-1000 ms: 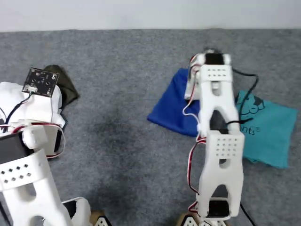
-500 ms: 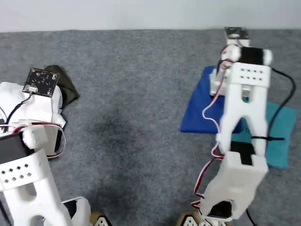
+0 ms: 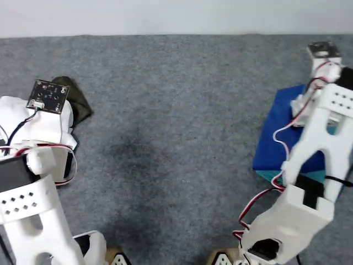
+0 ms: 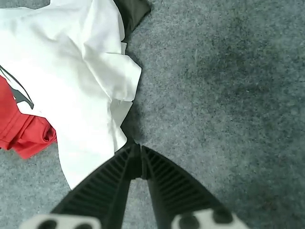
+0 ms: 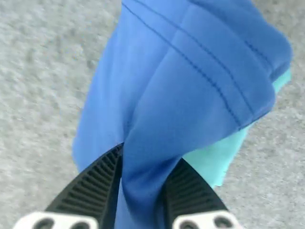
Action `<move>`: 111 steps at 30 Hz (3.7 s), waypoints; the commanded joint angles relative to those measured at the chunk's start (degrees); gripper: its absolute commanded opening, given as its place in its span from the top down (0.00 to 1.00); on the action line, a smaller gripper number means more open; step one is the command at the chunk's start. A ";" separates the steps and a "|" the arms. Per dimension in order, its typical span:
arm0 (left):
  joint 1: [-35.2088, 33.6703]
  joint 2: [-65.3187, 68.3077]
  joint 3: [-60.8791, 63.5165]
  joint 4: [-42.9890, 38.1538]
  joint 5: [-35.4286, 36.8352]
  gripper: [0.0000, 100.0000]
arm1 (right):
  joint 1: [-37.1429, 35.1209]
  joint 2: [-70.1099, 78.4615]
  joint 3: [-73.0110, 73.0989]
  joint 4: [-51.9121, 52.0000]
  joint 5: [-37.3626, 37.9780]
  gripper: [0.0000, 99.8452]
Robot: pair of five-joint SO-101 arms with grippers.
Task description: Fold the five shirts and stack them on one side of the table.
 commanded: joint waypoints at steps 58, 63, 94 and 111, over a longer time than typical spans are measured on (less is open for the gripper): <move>-22.33 -0.70 16.48 -15.74 -22.07 0.80 | -4.44 -34.33 40.79 2.24 -2.37 0.99; -22.24 1.85 26.07 -26.02 -24.09 0.80 | -4.26 -36.79 45.01 2.24 -2.37 0.99; -5.89 -0.26 -7.34 -21.01 0.35 1.00 | -4.18 -37.23 46.07 2.33 -2.37 0.99; 20.22 12.40 -37.76 -32.97 6.68 1.00 | -4.09 -37.23 46.07 2.42 -2.37 0.99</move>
